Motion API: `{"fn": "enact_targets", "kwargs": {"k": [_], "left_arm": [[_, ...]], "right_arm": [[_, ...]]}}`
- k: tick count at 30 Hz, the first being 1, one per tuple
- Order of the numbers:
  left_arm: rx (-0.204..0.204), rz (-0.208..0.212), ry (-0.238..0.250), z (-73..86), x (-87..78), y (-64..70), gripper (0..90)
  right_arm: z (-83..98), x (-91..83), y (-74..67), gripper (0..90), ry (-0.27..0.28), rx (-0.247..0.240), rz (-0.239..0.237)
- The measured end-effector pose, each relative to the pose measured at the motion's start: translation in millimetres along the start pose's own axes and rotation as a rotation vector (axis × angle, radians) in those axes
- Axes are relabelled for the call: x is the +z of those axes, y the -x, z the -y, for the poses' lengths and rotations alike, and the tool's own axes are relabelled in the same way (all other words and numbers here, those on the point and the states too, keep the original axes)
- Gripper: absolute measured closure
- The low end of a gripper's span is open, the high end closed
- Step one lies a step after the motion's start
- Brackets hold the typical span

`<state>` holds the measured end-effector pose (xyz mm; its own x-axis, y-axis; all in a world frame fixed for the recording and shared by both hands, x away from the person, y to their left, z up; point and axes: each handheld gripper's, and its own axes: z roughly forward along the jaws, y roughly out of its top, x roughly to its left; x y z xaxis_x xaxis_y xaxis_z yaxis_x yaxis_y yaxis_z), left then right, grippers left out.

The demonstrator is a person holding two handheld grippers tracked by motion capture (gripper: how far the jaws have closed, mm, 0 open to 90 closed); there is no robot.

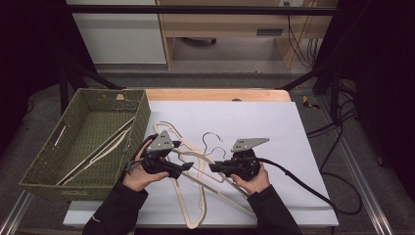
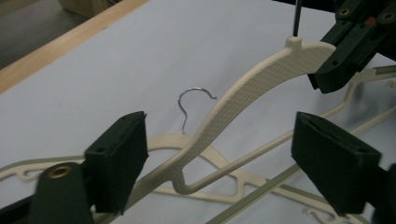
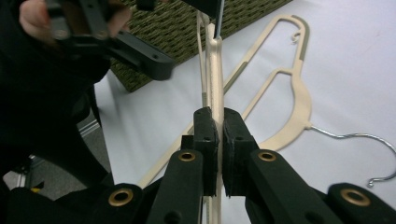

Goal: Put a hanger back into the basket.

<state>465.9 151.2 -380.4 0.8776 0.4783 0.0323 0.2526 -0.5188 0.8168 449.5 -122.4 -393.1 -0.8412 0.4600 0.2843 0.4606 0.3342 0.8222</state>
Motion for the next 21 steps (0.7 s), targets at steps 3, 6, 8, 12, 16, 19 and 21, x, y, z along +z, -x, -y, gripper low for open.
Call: {"fn": "enact_targets", "kwargs": {"k": [3, 6, 8, 12, 16, 19, 21], "left_arm": [[0.015, 0.024, -0.02, 1.3, 4.7, 1.7, 33.2], [0.045, 0.043, -0.043, 2.1, 8.1, 3.7, 39.1], [0.059, 0.056, -0.057, 2.2, 9.6, 3.8, 48.0], [0.056, 0.071, -0.068, 3.4, 9.4, 2.1, 61.7], [0.063, 0.066, -0.086, 3.6, 9.1, 3.0, 64.4], [0.094, 0.058, -0.112, 3.2, 8.4, 3.2, 65.7], [0.092, 0.056, -0.104, 2.4, 7.4, 4.2, 66.3]], "right_arm": [[3.8, 1.8, -1.1, 86.8, -0.017, -0.02, -0.012], [4.3, 1.5, -1.9, 86.8, -0.026, -0.028, -0.018], [4.6, 1.4, -2.5, 86.8, -0.027, -0.031, -0.024], [6.3, 3.4, -2.3, 86.8, -0.051, -0.041, -0.038], [6.7, 4.6, -1.9, 86.7, -0.052, -0.039, -0.045], [6.6, 4.7, -1.8, 86.6, -0.054, -0.035, -0.043], [6.3, 4.0, -1.0, 86.2, -0.053, -0.033, -0.045]]}}
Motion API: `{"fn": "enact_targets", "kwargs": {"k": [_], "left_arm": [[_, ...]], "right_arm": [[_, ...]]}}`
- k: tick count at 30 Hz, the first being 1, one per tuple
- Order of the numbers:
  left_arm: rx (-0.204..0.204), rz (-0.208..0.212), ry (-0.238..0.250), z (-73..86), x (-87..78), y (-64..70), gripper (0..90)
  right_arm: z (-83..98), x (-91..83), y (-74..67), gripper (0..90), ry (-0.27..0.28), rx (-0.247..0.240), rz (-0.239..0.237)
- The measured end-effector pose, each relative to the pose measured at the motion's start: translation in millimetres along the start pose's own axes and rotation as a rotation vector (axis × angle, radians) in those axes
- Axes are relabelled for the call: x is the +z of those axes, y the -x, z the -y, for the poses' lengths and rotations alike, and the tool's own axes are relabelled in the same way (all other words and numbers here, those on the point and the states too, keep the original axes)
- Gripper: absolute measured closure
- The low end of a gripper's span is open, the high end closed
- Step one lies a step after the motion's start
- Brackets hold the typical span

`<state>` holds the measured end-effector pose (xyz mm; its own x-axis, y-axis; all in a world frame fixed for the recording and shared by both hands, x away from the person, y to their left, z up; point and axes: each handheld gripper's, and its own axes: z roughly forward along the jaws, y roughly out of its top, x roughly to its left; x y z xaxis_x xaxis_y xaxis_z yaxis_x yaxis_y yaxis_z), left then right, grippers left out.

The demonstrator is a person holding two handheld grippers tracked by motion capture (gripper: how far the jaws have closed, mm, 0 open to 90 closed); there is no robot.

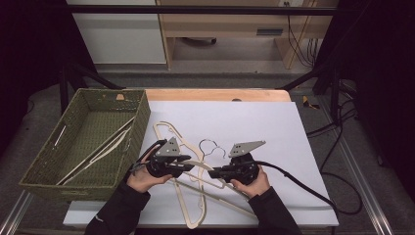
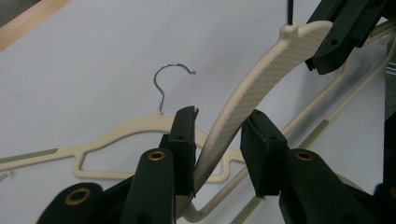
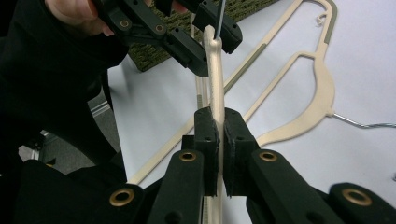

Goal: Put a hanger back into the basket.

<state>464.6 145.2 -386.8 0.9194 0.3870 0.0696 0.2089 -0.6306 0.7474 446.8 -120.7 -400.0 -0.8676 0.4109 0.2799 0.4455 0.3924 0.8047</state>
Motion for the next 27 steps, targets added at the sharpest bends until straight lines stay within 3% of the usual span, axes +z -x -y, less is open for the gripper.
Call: {"fn": "enact_targets", "kwargs": {"k": [2, 3, 5, 10, 18, 22, 26, 27], "left_arm": [[-0.002, -0.002, 0.014, -0.8, -2.0, 1.2, 67.7], [0.005, 0.001, 0.013, -1.3, -3.9, 0.8, 70.3], [-0.012, 0.016, 0.035, -1.9, -5.0, 2.7, 72.2], [-0.029, 0.051, 0.045, -3.2, -4.0, 4.9, 79.5], [-0.031, 0.098, 0.03, -6.8, 0.0, 12.4, 85.4], [-0.045, 0.085, 0.036, -8.0, 0.4, 16.0, 86.4], [-0.05, 0.037, 0.034, -8.1, -3.1, 14.7, 86.5], [-0.073, 0.031, 0.05, -8.0, -3.5, 14.8, 86.5]], "right_arm": [[-0.7, -0.9, -0.5, 84.6, 0.005, 0.004, 0.02], [-0.5, -1.7, -0.5, 81.8, 0.013, -0.01, 0.061], [-0.5, -2.1, -0.1, 80.0, 0.019, -0.021, 0.087], [-0.5, -6.8, 1.5, 68.2, 0.086, -0.057, 0.179], [2.5, -6.5, 5.6, 53.0, 0.113, -0.061, 0.234], [2.8, -8.7, 5.9, 47.2, 0.128, -0.06, 0.248], [3.5, -16.9, 7.5, 38.1, 0.156, -0.044, 0.268], [4.1, -20.5, 8.7, 35.3, 0.172, -0.037, 0.274]]}}
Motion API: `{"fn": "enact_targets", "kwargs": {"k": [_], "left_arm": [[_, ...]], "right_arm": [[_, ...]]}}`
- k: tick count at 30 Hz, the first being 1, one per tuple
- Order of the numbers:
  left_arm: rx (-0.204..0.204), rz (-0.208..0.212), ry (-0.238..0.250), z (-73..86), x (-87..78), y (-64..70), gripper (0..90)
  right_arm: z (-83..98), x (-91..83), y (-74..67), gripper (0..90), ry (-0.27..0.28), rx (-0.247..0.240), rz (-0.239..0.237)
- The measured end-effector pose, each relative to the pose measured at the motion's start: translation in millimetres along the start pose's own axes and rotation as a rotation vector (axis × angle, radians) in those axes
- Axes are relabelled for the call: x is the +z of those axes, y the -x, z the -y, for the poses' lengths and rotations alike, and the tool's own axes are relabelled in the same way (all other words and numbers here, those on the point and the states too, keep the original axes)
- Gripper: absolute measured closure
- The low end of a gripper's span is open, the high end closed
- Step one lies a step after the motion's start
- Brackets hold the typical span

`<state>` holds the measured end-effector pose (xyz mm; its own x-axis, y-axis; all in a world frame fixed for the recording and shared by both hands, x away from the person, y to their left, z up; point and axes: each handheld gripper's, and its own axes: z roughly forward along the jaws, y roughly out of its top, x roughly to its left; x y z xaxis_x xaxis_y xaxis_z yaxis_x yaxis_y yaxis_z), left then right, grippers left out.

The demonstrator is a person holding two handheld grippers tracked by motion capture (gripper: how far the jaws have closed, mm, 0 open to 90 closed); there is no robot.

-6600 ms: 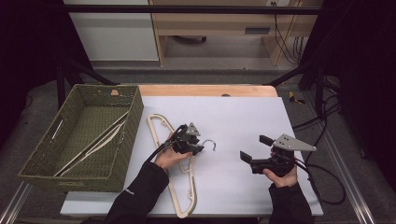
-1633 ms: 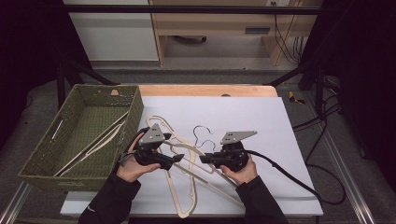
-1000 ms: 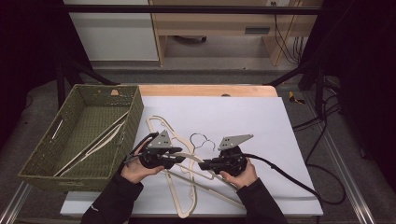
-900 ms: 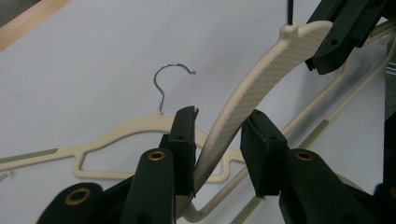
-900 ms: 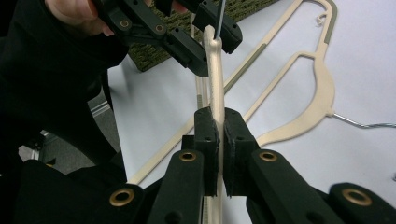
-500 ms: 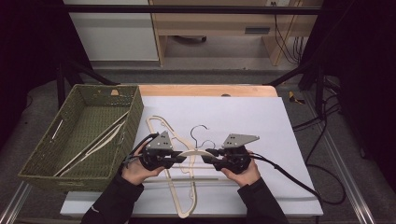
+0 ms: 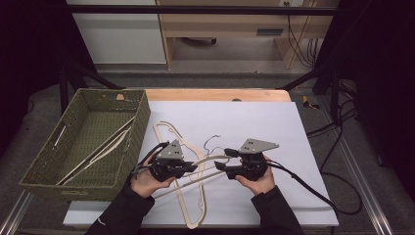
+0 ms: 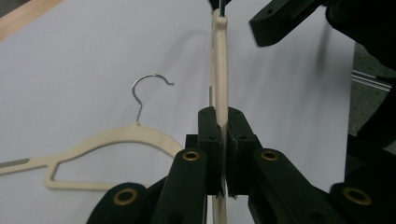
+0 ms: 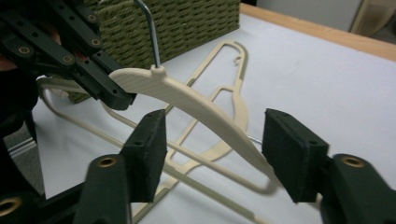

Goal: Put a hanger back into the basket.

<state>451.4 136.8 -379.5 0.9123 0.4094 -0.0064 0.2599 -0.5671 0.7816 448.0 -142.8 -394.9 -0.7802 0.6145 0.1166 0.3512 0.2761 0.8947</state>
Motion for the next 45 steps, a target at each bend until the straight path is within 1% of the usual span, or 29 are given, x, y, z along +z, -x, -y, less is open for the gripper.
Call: {"fn": "enact_targets", "kwargs": {"k": [5, 7, 9, 10, 13, 14, 15, 17, 19, 24, 26, 28, 30, 33, 35, 37, 38, 39, 40, 44, 45], "left_arm": [[-0.053, -0.043, 0.035, -0.1, -6.3, -3.3, 86.4], [-0.065, -0.066, 0.05, -0.2, -9.7, -4.3, 86.4], [-0.078, -0.083, 0.071, -0.6, -13.5, -5.0, 86.4], [-0.077, -0.091, 0.084, -0.9, -15.9, -5.3, 86.4], [-0.087, -0.105, 0.122, -2.6, -23.5, -5.3, 86.4], [-0.084, -0.117, 0.144, -4.4, -28.9, -4.0, 86.4], [-0.084, -0.117, 0.144, -4.4, -28.9, -4.0, 86.5], [-0.074, -0.126, 0.16, -6.6, -34.6, -2.8, 86.4], [-0.073, -0.13, 0.173, -9.1, -40.0, -1.6, 86.4], [-0.062, -0.149, 0.19, -16.6, -54.1, 0.0, 86.5], [-0.06, -0.158, 0.205, -20.3, -59.5, 0.7, 86.5], [-0.053, -0.163, 0.212, -24.5, -65.1, 1.0, 86.4], [-0.039, -0.178, 0.212, -30.1, -71.6, 1.3, 86.4], [-0.027, -0.197, 0.222, -38.2, -83.6, 0.9, 86.5], [-0.018, -0.202, 0.231, -43.4, -91.8, -0.3, 86.5], [-0.004, -0.211, 0.227, -48.6, -100.2, -2.8, 86.5], [-0.001, -0.226, 0.227, -53.0, -109.1, -7.1, 86.4], [-0.002, -0.232, 0.23, -54.5, -113.7, -9.4, 86.5], [-0.002, -0.232, 0.23, -54.5, -113.7, -9.4, 86.5], [-0.007, -0.244, 0.25, -57.5, -132.1, -20.4, 86.5], [-0.007, -0.254, 0.254, -57.7, -136.5, -23.3, 86.5]], "right_arm": [[2.6, -20.7, 16.4, 22.4, 0.066, 0.054, 0.067], [5.1, -29.2, 23.3, 17.4, 0.08, 0.066, 0.092], [8.0, -37.2, 30.2, 14.7, 0.095, 0.071, 0.123], [9.2, -40.8, 32.8, 13.6, 0.106, 0.086, 0.137], [13.2, -50.2, 40.7, 11.0, 0.132, 0.108, 0.163], [15.9, -54.5, 45.2, 9.6, 0.136, 0.114, 0.181], [15.9, -54.5, 45.2, 9.6, 0.136, 0.114, 0.181], [18.3, -57.7, 49.1, 8.7, 0.134, 0.122, 0.201], [20.6, -61.8, 52.6, 7.5, 0.132, 0.137, 0.22], [21.6, -66.7, 52.9, 6.8, 0.138, 0.136, 0.226], [23.3, -68.9, 52.5, 6.1, 0.134, 0.129, 0.228], [23.8, -69.0, 52.3, 5.8, 0.134, 0.131, 0.231], [25.0, -70.1, 52.7, 5.3, 0.131, 0.131, 0.235], [26.5, -72.5, 53.3, 5.0, 0.131, 0.135, 0.241], [27.1, -74.4, 53.7, 4.7, 0.131, 0.136, 0.242], [27.6, -75.8, 54.3, 4.6, 0.137, 0.134, 0.247], [27.7, -77.3, 54.4, 4.4, 0.137, 0.137, 0.243], [27.7, -77.4, 54.5, 4.4, 0.139, 0.137, 0.25], [27.7, -77.4, 54.5, 4.4, 0.139, 0.137, 0.25], [28.0, -78.0, 55.0, 4.1, 0.141, 0.134, 0.253], [28.0, -78.0, 55.0, 4.1, 0.141, 0.134, 0.253]]}}
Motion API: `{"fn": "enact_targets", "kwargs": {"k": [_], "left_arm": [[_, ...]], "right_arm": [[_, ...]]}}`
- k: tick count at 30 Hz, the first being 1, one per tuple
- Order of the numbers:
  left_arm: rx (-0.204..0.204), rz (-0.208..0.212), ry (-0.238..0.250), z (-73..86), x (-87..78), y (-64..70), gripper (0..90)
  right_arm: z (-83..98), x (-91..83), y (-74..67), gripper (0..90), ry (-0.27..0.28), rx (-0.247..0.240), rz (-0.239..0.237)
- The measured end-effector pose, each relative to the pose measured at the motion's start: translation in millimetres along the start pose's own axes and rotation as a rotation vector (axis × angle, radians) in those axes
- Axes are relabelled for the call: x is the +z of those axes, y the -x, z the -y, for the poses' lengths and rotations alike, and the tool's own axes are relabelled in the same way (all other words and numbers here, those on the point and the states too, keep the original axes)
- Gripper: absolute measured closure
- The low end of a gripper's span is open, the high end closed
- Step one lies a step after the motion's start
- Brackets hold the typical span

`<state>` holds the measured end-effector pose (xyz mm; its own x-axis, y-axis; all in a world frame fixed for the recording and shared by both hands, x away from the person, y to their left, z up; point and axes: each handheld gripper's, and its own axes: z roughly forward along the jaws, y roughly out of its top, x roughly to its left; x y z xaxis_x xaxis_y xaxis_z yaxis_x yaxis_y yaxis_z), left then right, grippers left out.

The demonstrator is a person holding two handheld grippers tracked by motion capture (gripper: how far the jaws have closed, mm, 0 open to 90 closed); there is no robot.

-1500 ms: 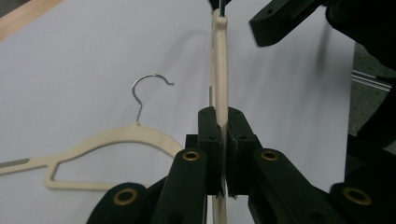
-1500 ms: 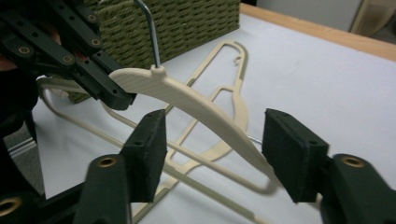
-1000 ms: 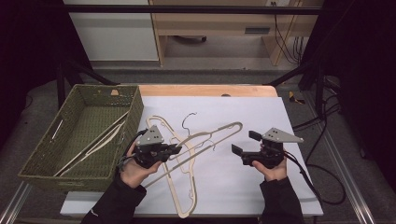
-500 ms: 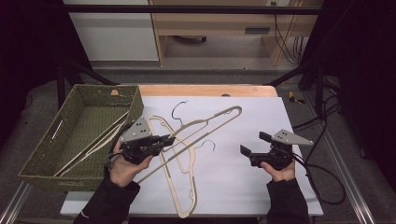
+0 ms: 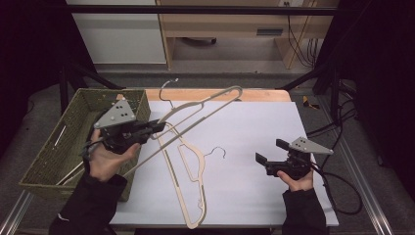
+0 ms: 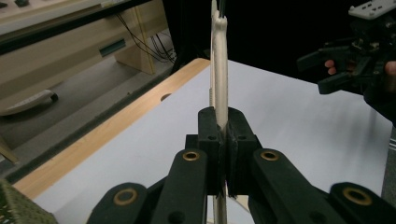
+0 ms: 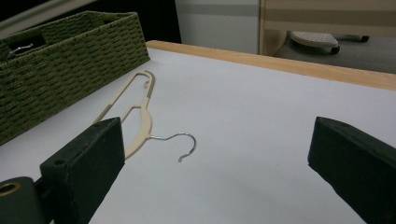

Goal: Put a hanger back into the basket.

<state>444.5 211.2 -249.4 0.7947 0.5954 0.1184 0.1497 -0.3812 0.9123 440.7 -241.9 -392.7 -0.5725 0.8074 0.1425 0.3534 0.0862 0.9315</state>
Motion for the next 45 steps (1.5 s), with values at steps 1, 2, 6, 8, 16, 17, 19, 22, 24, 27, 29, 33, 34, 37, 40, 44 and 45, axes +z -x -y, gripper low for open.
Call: {"fn": "enact_targets", "kwargs": {"k": [1, 2, 6, 8, 16, 17, 19, 22, 24, 27, 29, 33, 34, 37, 40, 44, 45], "left_arm": [[0.001, -0.006, 0.001, -1.0, -3.3, -3.7, 86.5], [0.002, -0.015, 0.001, -1.9, -6.5, -7.4, 86.5], [-0.002, -0.039, -0.002, -3.9, -17.7, -23.1, 86.4], [0.003, -0.06, -0.002, -3.9, -22.6, -29.8, 86.5], [-0.005, -0.117, -0.009, 6.6, -34.0, -58.3, 86.4], [-0.004, -0.124, -0.015, 8.8, -34.8, -61.8, 86.4], [-0.013, -0.135, -0.03, 13.4, -35.9, -68.4, 86.4], [-0.015, -0.15, -0.052, 21.5, -37.4, -76.8, 86.5], [-0.023, -0.157, -0.06, 27.2, -38.7, -82.1, 86.4], [-0.036, -0.17, -0.069, 35.3, -41.7, -90.4, 86.4], [-0.045, -0.18, -0.071, 40.2, -44.2, -96.8, 86.4], [-0.058, -0.203, -0.08, 49.5, -50.6, -108.2, 86.4], [-0.063, -0.208, -0.081, 51.9, -52.7, -110.6, 86.4], [-0.075, -0.223, -0.079, 59.7, -59.6, -117.1, 86.4], [-0.073, -0.236, -0.083, 67.6, -66.1, -123.9, 86.4], [-0.074, -0.264, -0.113, 79.1, -72.5, -130.6, 86.4], [-0.088, -0.258, -0.123, 82.0, -73.7, -131.2, 86.4]], "right_arm": [[0.2, -0.3, 0.1, 4.0, 0.0, 0.006, 0.001], [0.2, -0.3, 0.1, 4.0, 0.0, 0.006, 0.001], [0.4, 0.1, 0.1, 4.0, -0.003, 0.005, 0.003], [0.4, 0.2, 0.3, 3.9, -0.002, 0.003, 0.005], [0.5, -1.0, 0.8, 3.7, -0.002, 0.009, 0.003], [0.5, -1.0, 0.8, 3.7, -0.002, 0.009, 0.003], [0.5, -1.5, 1.0, 3.7, -0.003, 0.008, 0.004], [0.5, -1.4, 1.1, 3.7, -0.004, 0.006, 0.005], [0.6, -1.0, 0.6, 3.7, -0.003, 0.01, 0.003], [1.1, -0.4, 0.8, 3.5, -0.007, 0.001, 0.004], [1.1, -0.3, 0.4, 3.3, -0.01, 0.004, 0.005], [1.2, -0.5, 0.7, 3.0, -0.009, 0.0, 0.007], [1.2, -0.5, 0.7, 3.0, -0.009, 0.0, 0.007], [1.1, -0.6, 0.7, 2.9, -0.006, 0.004, 0.01], [1.3, -1.0, 0.5, 2.9, -0.008, 0.002, 0.007], [1.6, -1.4, 0.6, 2.9, -0.014, -0.002, 0.002], [1.6, -1.4, 0.6, 2.9, -0.014, -0.003, 0.001]]}}
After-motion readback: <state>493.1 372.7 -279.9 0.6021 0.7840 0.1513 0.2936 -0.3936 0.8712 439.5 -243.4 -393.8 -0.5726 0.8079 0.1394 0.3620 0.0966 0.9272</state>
